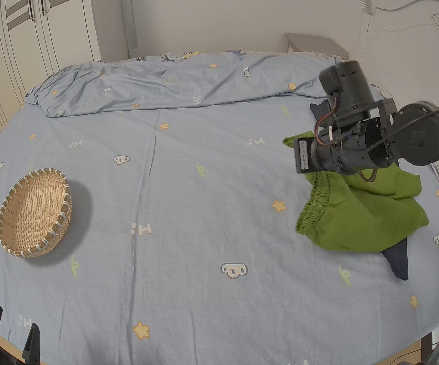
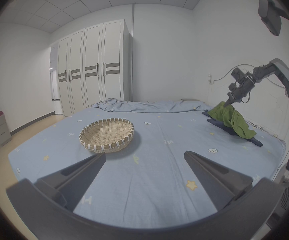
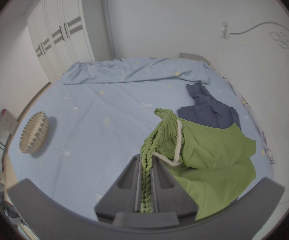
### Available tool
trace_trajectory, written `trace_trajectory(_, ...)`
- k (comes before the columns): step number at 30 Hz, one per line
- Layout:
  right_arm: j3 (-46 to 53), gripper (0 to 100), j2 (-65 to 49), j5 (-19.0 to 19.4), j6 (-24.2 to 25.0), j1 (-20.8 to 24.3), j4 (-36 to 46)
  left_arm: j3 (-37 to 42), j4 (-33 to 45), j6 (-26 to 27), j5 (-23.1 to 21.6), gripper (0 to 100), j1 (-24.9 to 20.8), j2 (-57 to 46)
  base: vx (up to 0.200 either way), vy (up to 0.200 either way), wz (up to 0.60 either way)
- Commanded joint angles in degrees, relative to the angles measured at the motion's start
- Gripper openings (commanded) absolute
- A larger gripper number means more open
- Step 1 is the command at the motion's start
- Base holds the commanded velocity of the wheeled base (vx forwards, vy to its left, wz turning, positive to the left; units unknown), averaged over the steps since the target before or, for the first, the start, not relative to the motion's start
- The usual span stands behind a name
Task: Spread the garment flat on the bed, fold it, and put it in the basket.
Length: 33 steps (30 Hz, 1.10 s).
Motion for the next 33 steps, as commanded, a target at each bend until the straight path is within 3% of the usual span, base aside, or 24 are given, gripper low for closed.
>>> trace_trajectory(1,-6.8,0,1.3,0.3,4.6,8.7,2.9,0.1,0.0,0.0,0.0,100,0.0,-0.9,0.000,0.000,0.00)
trace_trajectory(5,-8.8,0,3.9,0.3,6.5,12.9,3.0,0.1,0.0,0.0,0.0,100,0.0,-0.9,0.000,0.000,0.00)
trace_trajectory(8,-14.2,0,8.5,0.1,12.2,18.5,3.5,0.1,0.0,0.0,0.0,100,0.0,-0.9,0.000,0.000,0.00)
trace_trajectory(14,-22.4,0,13.8,0.1,15.8,23.2,4.2,0.1,0.0,0.0,0.0,100,0.0,-0.9,0.000,0.000,0.00)
trace_trajectory(22,-22.4,0,14.8,0.2,20.6,26.2,3.8,0.1,0.0,0.0,0.0,100,0.0,-0.9,0.000,0.000,0.00)
trace_trajectory(31,-22.4,0,18.0,0.0,19.4,24.5,3.8,0.1,0.0,0.0,-0.1,100,0.0,-0.9,0.000,0.000,0.00)
trace_trajectory(32,-22.4,100,18.4,-0.2,18.5,24.4,3.8,0.1,0.0,0.0,-0.1,100,0.0,-0.9,0.000,0.000,0.00)
trace_trajectory(33,-22.4,100,18.6,-0.3,18.2,24.3,3.8,0.1,0.0,0.0,-0.1,100,0.0,-0.9,0.000,0.000,0.00)
